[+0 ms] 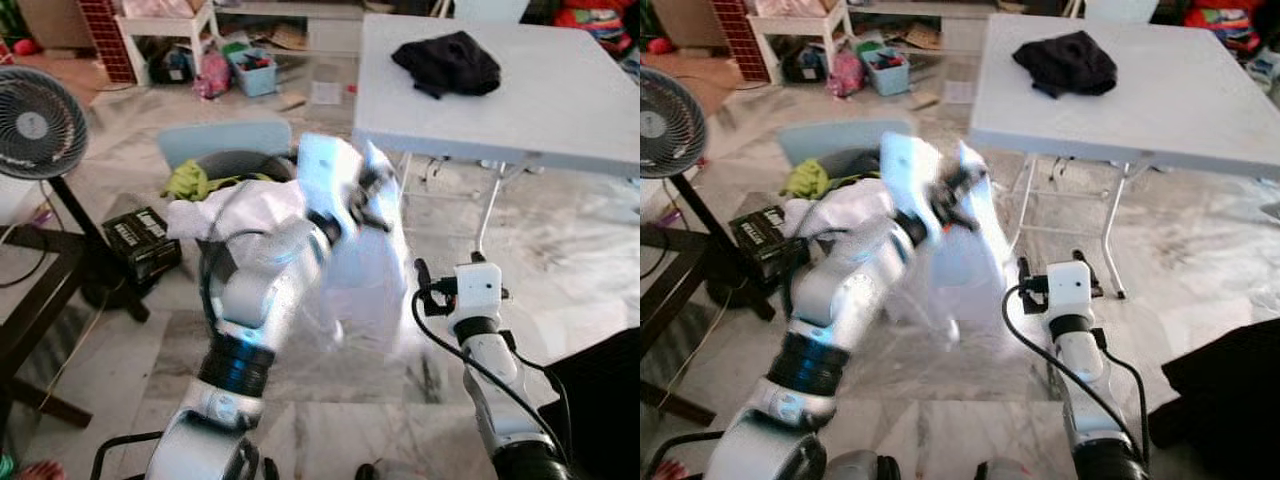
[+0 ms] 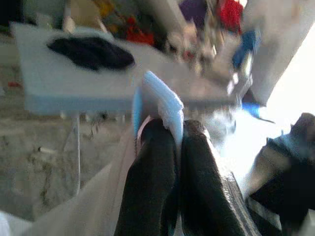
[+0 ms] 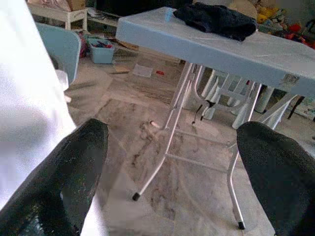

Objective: Hang hanger

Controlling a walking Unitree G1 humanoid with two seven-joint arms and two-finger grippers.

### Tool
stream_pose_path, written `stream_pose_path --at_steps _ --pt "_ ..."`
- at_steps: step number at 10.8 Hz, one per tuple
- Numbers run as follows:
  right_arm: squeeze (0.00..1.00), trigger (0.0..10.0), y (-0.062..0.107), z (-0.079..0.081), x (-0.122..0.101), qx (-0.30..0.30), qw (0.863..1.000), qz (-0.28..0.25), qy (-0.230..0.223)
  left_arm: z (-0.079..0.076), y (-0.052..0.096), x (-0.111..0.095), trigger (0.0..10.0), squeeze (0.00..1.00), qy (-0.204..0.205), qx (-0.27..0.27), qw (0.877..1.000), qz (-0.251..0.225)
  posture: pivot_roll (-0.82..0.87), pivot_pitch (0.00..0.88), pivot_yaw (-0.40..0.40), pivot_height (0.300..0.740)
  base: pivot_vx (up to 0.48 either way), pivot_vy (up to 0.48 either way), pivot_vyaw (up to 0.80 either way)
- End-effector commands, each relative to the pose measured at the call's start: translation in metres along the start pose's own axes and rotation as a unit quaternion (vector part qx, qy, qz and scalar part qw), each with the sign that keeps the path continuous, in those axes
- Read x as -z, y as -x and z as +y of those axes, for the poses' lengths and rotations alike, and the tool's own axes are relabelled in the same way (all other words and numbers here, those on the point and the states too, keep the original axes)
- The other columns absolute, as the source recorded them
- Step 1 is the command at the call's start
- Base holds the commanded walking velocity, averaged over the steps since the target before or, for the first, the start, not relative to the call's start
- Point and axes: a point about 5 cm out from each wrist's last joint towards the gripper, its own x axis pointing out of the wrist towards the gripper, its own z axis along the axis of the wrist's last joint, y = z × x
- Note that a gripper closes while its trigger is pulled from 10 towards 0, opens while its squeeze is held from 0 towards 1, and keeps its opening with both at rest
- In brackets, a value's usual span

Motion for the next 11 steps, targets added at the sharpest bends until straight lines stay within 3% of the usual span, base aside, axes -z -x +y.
stream_pose_path --at_steps 1,3,4,5,6,7,8,9,10,11 --pt "0.0 10.0 0.0 -0.001 0.002 0.004 1.0 0.005 0.003 -0.013 -0.003 0.018 10.0 0.0 -0.036 0.023 0.998 0.039 -0.03 0.0 -0.004 0.74 0.0 0.0 0.0" --pt "0.0 10.0 -0.001 -0.001 0.003 0.002 1.0 0.008 0.004 0.049 0.036 0.061 10.0 0.0 -0.079 -0.093 0.987 0.109 -0.02 0.0 -0.006 0.74 0.0 0.0 0.0" --pt "0.0 10.0 -0.001 -0.002 0.004 0.0 1.0 0.01 0.005 0.091 0.069 0.086 10.0 0.0 -0.034 -0.207 0.965 0.159 -0.02 0.0 -0.011 0.74 0.0 0.0 0.0" --pt "0.0 10.0 -0.003 -0.001 0.004 -0.003 1.0 0.011 0.007 0.119 0.109 0.119 10.0 0.0 0.003 -0.301 0.917 0.261 -0.01 0.0 -0.017 0.74 0.0 0.0 0.0" --pt "0.0 10.0 -0.003 -0.001 0.004 -0.006 1.0 0.012 0.007 0.122 0.12 0.129 10.0 0.0 0.015 -0.312 0.905 0.289 -0.01 0.0 -0.019 0.74 0.0 0.0 0.0" --pt "0.0 10.0 -0.005 -0.001 0.003 -0.009 1.0 0.011 0.01 0.121 0.138 0.146 10.0 0.0 0.057 -0.316 0.89 0.325 -0.01 0.0 -0.021 0.74 0.0 0.0 0.0" --pt "0.0 10.0 -0.007 -0.003 0.003 -0.009 1.0 0.011 0.011 0.115 0.152 0.156 10.0 0.0 0.065 -0.294 0.884 0.358 -0.02 0.0 -0.02 0.74 0.0 0.0 0.0" --pt "0.0 10.0 -0.007 -0.004 0.003 -0.008 1.0 0.012 0.011 0.112 0.159 0.159 10.0 0.0 0.06 -0.284 0.882 0.371 -0.02 0.0 -0.02 0.74 0.0 0.0 0.0" --pt "0.0 10.0 -0.006 -0.002 0.005 -0.012 1.0 0.015 0.013 0.114 0.172 0.158 10.0 0.0 0.023 -0.293 0.885 0.362 -0.01 0.0 -0.023 0.74 0.0 0.0 0.0" --pt "0.0 10.0 -0.006 -0.001 0.005 -0.013 1.0 0.014 0.012 0.119 0.169 0.142 10.0 0.0 0.005 -0.314 0.906 0.284 0.0 0.0 -0.026 0.74 0.0 0.0 0.0"
